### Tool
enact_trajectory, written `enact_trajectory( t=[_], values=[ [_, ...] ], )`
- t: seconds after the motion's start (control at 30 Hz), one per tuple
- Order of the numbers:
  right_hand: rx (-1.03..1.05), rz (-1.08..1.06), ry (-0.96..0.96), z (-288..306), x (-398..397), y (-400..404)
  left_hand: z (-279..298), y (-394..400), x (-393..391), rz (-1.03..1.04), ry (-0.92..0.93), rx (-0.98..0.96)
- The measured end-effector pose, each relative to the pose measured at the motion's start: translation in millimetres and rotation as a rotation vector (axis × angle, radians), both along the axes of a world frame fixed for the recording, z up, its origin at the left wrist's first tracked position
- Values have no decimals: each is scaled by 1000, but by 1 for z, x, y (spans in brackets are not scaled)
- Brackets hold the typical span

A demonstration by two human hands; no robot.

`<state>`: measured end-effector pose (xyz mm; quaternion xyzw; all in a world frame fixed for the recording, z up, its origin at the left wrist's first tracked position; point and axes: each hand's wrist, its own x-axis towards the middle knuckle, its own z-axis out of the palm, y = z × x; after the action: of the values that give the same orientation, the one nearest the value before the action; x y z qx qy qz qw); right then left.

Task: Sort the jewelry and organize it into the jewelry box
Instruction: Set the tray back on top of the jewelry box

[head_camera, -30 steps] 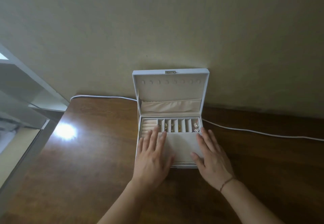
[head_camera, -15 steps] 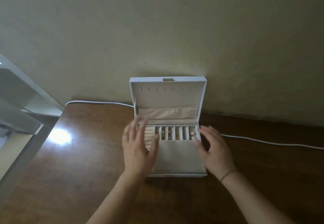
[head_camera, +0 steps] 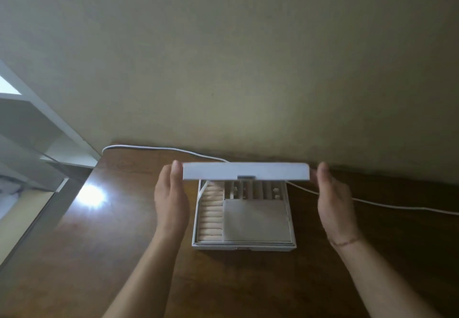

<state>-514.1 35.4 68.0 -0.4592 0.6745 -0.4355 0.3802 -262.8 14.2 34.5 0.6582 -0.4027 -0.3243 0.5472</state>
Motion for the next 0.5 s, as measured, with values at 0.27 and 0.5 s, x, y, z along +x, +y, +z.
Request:
enact_trajectory(
  t=[0.27,0.5],
  values=[
    [262,-24,128,-93,2,75,-69,91,-30,6,-253,292],
    [329,-73,-1,-98,4,68,-87,97,-31,75,105,390]
  ],
)
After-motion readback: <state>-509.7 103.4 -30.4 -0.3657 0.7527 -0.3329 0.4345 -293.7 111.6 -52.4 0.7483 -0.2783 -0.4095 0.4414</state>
